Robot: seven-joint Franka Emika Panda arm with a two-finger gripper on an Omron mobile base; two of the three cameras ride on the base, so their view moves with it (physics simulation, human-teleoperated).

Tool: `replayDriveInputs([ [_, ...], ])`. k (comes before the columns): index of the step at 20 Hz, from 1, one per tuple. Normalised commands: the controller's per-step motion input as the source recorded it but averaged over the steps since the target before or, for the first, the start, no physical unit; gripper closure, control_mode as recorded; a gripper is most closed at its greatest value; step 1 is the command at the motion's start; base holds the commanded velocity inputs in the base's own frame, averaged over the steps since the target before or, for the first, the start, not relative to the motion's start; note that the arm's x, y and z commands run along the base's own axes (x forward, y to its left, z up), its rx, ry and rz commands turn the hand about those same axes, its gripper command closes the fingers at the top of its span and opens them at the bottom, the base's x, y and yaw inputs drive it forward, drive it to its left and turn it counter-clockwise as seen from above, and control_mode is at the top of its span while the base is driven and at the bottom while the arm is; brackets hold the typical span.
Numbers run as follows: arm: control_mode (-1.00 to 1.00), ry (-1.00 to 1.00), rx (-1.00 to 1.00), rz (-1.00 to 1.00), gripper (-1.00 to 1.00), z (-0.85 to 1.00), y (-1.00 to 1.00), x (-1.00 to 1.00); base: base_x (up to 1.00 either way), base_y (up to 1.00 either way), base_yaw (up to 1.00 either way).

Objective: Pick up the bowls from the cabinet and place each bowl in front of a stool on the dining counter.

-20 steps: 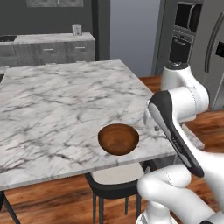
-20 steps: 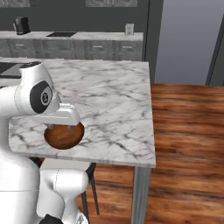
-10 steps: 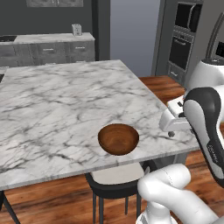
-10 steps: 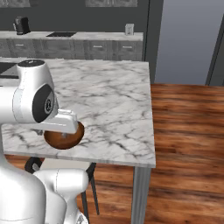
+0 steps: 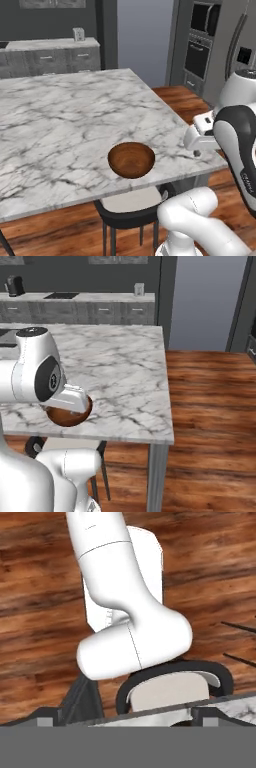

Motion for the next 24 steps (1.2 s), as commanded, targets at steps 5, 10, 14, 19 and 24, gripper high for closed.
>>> replayDriveInputs([
  [5, 1.00, 0.00, 0.00, 0.00, -1.00, 0.00, 0.00, 0.00, -0.32, -0.33, -0.66],
  [10, 1.00, 0.00, 0.00, 0.00, -1.00, 0.00, 0.00, 0.00, -0.16, -0.71, -0.62],
  [14, 1.00, 0.00, 0.00, 0.00, -1.00, 0.00, 0.00, 0.00, 0.26, -1.00, -0.63],
  [19, 1.00, 0.00, 0.00, 0.00, -1.00, 0.00, 0.00, 0.00, 0.12, -0.81, -0.69],
  [24, 1.00, 0.00, 0.00, 0.00, -1.00, 0.00, 0.00, 0.00, 0.60, -0.23, -0.70],
])
